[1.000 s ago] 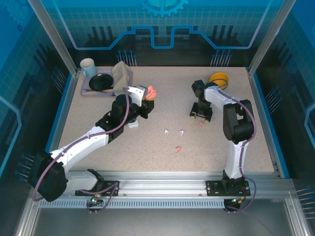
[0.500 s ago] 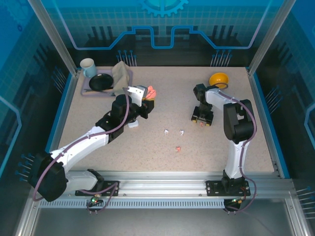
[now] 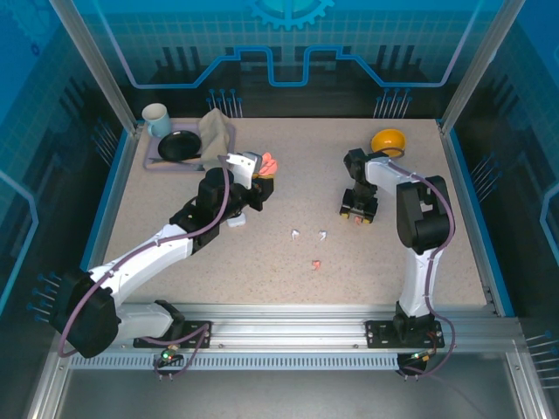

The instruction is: Insert the wireless bluetooth earbuds into the charging case

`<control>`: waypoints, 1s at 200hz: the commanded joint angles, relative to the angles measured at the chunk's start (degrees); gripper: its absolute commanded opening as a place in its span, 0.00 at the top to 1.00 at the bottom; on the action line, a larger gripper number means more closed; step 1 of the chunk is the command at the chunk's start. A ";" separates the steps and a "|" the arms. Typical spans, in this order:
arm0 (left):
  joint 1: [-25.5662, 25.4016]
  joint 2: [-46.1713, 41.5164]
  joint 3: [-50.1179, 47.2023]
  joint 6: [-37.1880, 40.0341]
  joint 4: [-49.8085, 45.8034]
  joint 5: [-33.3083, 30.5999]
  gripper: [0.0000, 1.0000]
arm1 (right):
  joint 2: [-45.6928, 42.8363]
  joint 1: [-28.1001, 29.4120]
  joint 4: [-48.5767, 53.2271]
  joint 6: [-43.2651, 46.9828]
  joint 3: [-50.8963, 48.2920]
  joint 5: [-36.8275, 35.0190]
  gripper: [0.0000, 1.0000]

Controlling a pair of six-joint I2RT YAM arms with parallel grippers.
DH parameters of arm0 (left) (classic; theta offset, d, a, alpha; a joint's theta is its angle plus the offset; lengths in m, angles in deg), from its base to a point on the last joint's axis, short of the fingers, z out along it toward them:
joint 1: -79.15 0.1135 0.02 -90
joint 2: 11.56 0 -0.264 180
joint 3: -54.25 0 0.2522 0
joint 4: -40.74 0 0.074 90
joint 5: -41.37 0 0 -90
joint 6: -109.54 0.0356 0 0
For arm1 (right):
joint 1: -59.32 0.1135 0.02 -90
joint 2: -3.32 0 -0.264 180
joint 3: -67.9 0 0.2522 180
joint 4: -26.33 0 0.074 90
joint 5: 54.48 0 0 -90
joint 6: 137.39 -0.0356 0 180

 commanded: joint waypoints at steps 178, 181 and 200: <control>-0.35 -0.27 2.14 0.93 -0.32 1.01 1.00 | 1.80 -2.54 0.20 2.11 -0.54 1.05 0.74; -0.33 -0.27 2.10 0.89 -0.28 1.01 1.00 | 1.72 -2.51 0.24 2.08 -0.62 1.04 0.74; -0.31 -0.27 2.10 0.88 -0.19 1.02 1.00 | 1.49 -2.48 0.10 1.94 -0.89 1.16 0.75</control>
